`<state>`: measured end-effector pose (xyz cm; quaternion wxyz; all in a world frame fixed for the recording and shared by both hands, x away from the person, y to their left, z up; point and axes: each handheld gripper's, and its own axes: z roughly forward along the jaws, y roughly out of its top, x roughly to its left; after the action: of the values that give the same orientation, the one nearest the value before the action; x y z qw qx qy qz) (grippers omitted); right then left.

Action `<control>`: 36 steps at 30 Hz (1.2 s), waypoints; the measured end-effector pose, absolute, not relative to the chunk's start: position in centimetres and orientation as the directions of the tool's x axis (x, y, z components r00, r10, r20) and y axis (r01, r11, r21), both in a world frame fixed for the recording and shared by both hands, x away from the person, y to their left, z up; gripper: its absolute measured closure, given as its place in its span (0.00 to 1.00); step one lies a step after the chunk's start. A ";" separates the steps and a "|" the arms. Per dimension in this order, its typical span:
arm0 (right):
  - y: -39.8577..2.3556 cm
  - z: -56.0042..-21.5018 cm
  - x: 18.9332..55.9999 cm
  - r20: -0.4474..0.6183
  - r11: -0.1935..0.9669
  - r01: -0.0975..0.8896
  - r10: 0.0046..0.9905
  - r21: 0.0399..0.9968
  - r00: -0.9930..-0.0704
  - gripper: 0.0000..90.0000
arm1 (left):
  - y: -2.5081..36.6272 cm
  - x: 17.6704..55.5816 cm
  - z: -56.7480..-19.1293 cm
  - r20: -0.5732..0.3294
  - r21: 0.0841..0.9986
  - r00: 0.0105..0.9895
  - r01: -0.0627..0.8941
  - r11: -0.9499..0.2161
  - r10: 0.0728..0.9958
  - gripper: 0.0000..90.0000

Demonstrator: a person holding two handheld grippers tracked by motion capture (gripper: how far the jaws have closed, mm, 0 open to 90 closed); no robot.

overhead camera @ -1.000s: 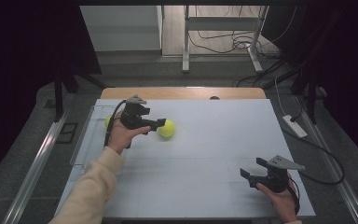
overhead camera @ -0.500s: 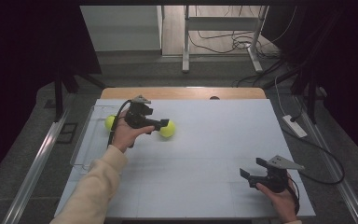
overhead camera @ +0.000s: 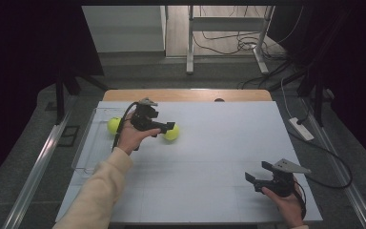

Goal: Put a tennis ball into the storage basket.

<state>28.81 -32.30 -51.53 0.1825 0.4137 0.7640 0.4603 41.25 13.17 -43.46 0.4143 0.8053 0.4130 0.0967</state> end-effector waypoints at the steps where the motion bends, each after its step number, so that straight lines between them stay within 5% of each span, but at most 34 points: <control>1: -32.3 -51.5 28.8 0.102 0.234 0.464 0.800 0.854 -0.591 0.14 | 13.1 41.3 -43.5 -0.186 0.746 0.641 0.585 -0.317 0.745 0.14; 36: -32.3 -51.6 28.9 0.101 0.240 0.470 0.800 0.850 -0.592 0.14 | 11.7 44.0 -46.9 -0.203 0.638 0.586 0.687 -0.348 0.785 0.10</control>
<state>28.88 -32.30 -51.61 0.1807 0.4141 0.7663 0.4568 44.03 11.71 -46.92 0.3517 0.8181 0.4497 0.0695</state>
